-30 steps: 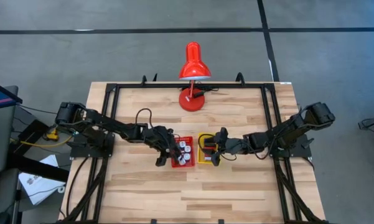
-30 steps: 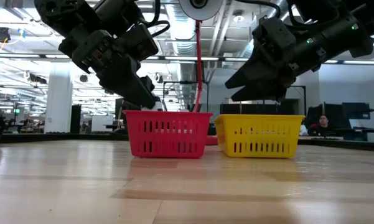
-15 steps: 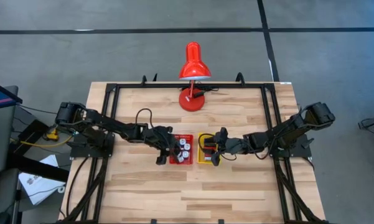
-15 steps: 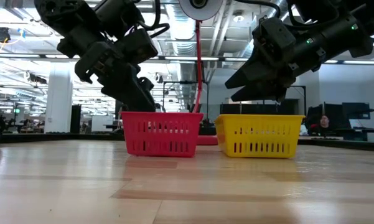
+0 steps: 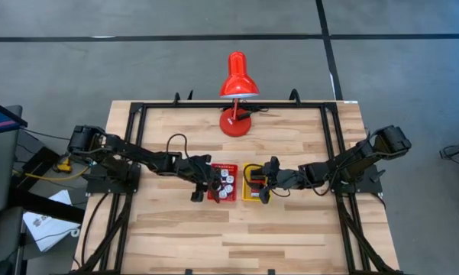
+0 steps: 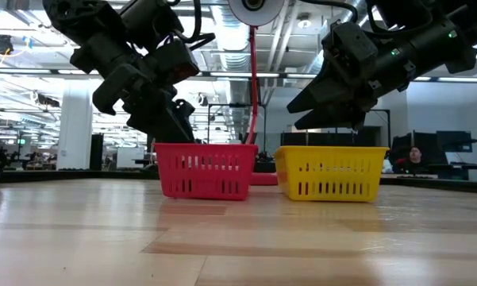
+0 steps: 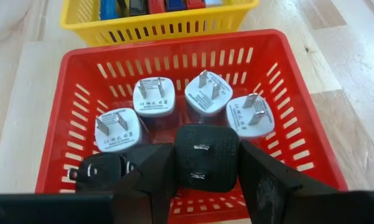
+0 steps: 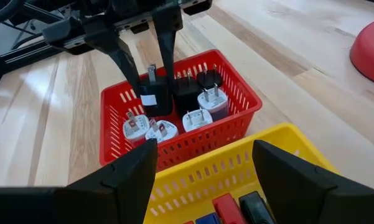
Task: Pick & Place Office items
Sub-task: Put the black charger adapter into the red bin, then return to Home Position
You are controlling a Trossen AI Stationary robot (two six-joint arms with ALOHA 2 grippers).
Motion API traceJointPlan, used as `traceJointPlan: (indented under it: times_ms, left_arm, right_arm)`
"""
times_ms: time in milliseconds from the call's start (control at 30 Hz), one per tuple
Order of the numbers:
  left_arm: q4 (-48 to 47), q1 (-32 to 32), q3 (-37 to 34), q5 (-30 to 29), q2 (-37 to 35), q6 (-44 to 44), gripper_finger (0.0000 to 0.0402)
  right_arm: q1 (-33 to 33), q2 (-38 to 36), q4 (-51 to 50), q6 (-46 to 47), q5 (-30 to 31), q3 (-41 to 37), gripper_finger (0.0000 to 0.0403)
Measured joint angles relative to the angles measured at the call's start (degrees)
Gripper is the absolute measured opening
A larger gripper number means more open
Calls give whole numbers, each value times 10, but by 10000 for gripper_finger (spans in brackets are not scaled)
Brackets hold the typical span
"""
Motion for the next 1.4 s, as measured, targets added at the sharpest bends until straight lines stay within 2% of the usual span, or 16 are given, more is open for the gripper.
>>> traceJointPlan:
  times_ms: [367,1400]
  left_arm:
    - [3,0,0,1,2,-3,174]
    - [16,0,0,20,6,-6,185]
  right_arm:
    - [0,0,0,0,0,0,256]
    - [0,0,-2,0,0,0,256]
